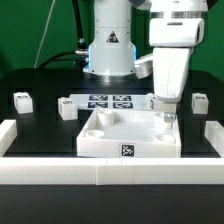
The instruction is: Assemble one leg
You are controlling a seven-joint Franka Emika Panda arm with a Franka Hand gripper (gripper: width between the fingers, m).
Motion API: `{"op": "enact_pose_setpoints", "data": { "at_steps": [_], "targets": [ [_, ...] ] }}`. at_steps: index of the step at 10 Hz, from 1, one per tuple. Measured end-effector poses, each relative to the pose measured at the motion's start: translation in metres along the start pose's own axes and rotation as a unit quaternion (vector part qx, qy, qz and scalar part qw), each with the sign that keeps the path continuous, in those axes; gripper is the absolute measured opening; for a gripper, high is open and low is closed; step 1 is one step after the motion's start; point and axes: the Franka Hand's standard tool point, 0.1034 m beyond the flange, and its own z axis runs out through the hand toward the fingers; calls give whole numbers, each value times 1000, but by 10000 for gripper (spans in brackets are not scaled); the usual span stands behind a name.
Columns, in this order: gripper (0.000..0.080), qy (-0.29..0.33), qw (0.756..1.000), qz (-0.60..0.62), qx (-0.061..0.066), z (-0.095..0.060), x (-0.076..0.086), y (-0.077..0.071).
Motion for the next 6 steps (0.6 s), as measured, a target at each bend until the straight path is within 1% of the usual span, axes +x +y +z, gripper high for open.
{"op": "enact_pose_setpoints", "data": {
  "at_steps": [1,2,3,4,6],
  "targets": [
    [650,-6,1000,-1,6,-5,-9,-17],
    [650,-9,1000,-1,9,-8,-15,-24],
    [650,-13,1000,1,14,-9,-27,-32],
    [650,-17,1000,1,18,-10,-39,-37],
    [650,-17,1000,4,18,-9,-38,-37]
  ]
}}
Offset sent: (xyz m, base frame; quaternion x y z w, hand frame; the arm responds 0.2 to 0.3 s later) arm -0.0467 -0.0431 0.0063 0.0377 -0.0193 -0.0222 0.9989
